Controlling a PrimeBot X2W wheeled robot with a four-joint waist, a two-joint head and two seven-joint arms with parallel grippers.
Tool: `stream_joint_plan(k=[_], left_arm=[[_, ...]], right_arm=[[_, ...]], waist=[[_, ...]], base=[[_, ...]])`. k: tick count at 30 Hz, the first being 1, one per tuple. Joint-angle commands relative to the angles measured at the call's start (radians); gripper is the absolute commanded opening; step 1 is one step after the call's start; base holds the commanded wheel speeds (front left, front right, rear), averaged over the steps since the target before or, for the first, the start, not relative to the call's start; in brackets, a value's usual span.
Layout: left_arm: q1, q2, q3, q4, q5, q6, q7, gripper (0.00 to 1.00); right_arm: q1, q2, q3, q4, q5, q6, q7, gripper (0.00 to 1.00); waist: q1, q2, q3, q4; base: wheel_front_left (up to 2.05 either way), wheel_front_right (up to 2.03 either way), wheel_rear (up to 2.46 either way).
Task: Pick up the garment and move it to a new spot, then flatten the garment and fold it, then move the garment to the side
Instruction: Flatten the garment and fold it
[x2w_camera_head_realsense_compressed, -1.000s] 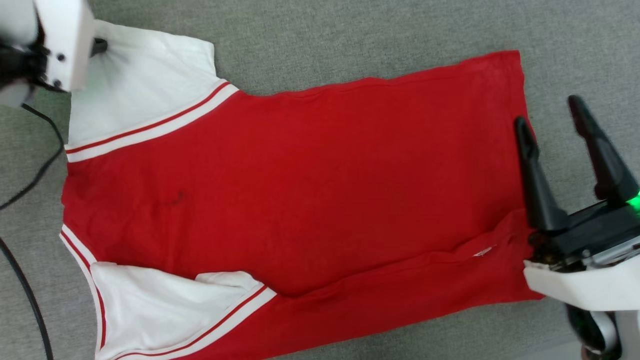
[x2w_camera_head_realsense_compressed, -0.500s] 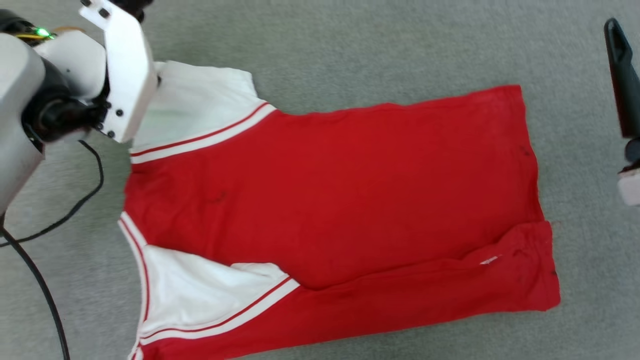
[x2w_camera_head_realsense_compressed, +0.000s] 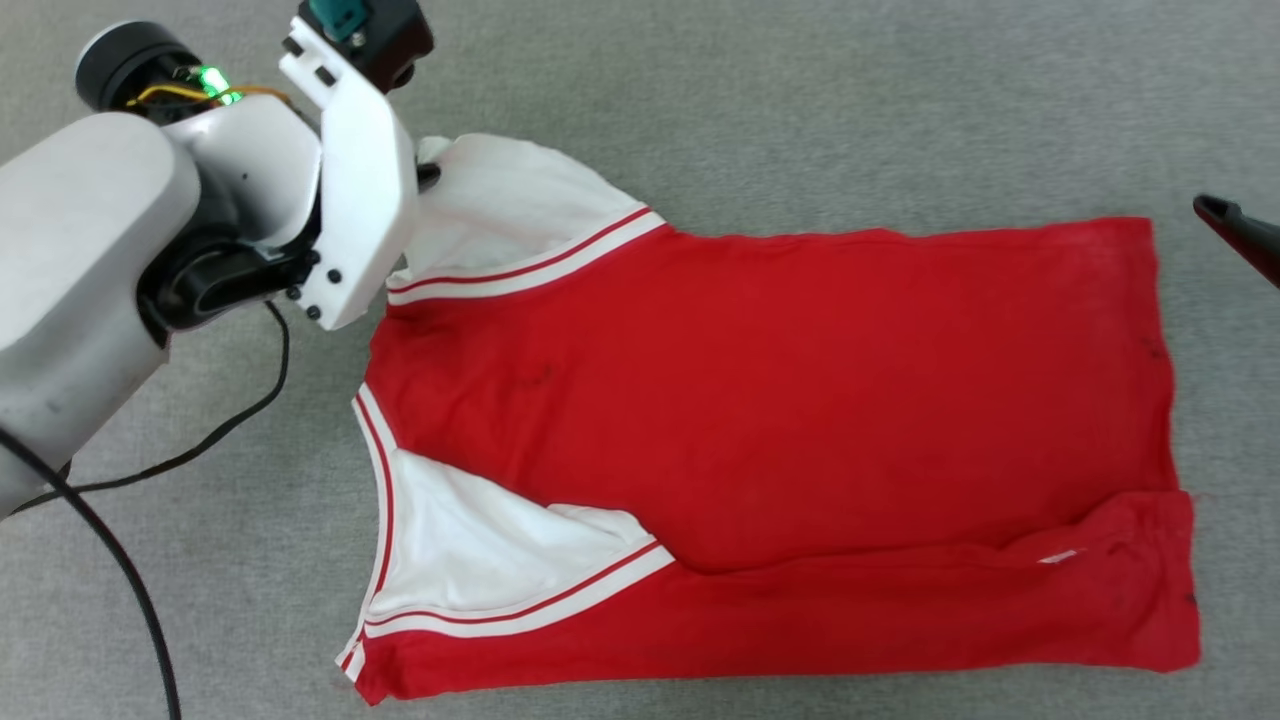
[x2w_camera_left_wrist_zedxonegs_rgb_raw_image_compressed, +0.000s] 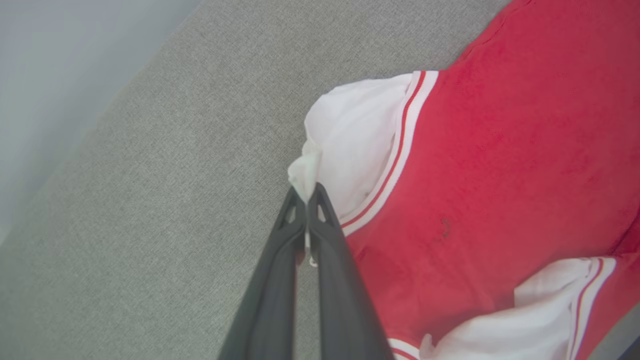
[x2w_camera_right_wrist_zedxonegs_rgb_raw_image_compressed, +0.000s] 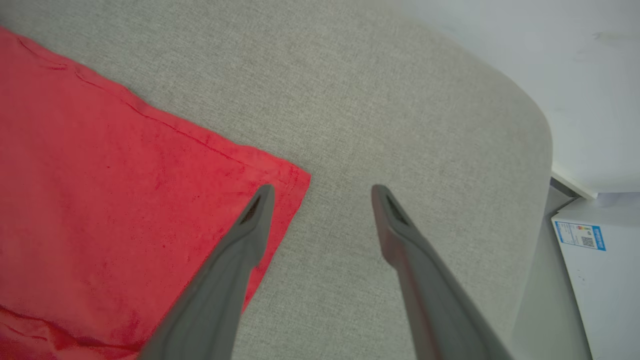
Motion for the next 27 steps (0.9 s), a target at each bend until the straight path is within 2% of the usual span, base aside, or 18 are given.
stream_joint_plan(k=[1,8,16,20,21,22,23,27], left_arm=[[-0.019,-0.017,-0.007,-0.008,0.009,0.0,-0.016,0.0],[-0.059,-0.039,-0.022,-0.023,0.008,0.0,-0.047,0.0],[-0.105,-0.048,-0.043,-0.023,0.014,0.0,-0.073,0.0],[-0.108,-0.051,-0.054,-0.019,0.013,0.0,-0.081,0.0],[-0.107,-0.051,-0.055,-0.017,0.012,0.0,-0.084,0.0],[-0.105,-0.052,-0.056,-0.016,0.012,0.0,-0.088,0.0],[-0.103,-0.052,-0.058,-0.013,0.01,0.0,-0.092,0.0],[-0.092,-0.044,-0.061,-0.005,0.0,0.0,-0.12,0.0]], right_arm=[[-0.052,-0.003,0.03,0.046,0.055,-0.001,0.081,1.0],[-0.132,0.031,0.091,0.156,0.121,-0.001,0.217,1.0],[-0.113,0.094,0.14,0.287,0.128,-0.001,0.199,1.0],[-0.075,0.088,0.198,0.322,0.145,-0.001,0.2,1.0],[-0.075,0.086,0.199,0.331,0.151,-0.001,0.191,0.47],[-0.081,0.086,0.192,0.338,0.151,-0.001,0.174,0.05],[-0.088,0.086,0.186,0.345,0.146,-0.001,0.159,0.0],[-0.119,0.089,0.169,0.352,0.145,-0.001,0.081,0.0]], waist=[[0.0,0.0,0.024,0.024],[0.0,0.0,0.071,0.055],[0.0,0.0,0.125,0.084],[0.0,0.0,0.13,0.088],[0.0,0.0,0.127,0.086],[0.0,0.0,0.122,0.083],[0.0,0.0,0.116,0.081],[0.0,0.0,0.077,0.07]], base=[[0.0,0.0,0.0],[0.0,0.0,0.0],[0.0,0.0,0.0],[0.0,0.0,0.0],[0.0,0.0,0.0],[0.0,0.0,0.0],[0.0,0.0,0.0],[0.0,0.0,0.0]])
